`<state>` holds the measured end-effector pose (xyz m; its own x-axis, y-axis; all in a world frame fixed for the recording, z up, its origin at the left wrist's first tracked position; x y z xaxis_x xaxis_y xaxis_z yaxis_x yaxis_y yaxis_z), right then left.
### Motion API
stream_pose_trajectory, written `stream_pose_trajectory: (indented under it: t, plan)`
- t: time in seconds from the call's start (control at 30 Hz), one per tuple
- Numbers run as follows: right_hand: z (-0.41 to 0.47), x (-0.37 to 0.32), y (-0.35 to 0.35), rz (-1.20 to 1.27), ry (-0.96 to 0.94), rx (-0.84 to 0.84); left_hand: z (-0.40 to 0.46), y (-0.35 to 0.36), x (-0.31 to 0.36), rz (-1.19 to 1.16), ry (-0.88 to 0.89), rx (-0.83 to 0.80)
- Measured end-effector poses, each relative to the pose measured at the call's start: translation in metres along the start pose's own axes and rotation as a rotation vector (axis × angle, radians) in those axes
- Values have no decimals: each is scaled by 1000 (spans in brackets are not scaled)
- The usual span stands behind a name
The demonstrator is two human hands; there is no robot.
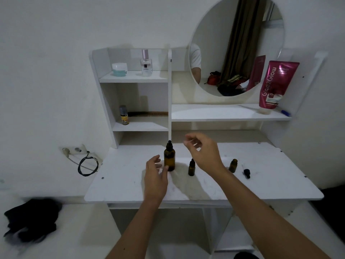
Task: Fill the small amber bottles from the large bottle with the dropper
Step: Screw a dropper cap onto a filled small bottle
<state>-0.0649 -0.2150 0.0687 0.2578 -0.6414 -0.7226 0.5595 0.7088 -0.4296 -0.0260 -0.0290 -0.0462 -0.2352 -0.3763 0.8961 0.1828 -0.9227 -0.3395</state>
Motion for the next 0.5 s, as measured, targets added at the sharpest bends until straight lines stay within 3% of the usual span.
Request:
stream_pose_trajectory:
  t: [0.27, 0.5]
  plan:
    - [-43, 52, -82, -80, 97, 140, -40, 7, 13, -131, 58, -16]
    - [-92, 106, -96, -158, 292, 164, -75, 56, 38, -160, 112, -285]
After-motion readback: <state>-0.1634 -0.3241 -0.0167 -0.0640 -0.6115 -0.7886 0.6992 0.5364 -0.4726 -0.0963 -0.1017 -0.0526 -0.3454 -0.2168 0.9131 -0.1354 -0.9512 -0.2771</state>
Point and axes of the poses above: each hand's wrist, its own z-axis towards the middle knuckle, its own y-axis out of the palm, x = y × z, the point moved 4 cm from there along z, towards the middle knuckle, and after that the axes turned 5 degrees about x, right-handed, at the moved point
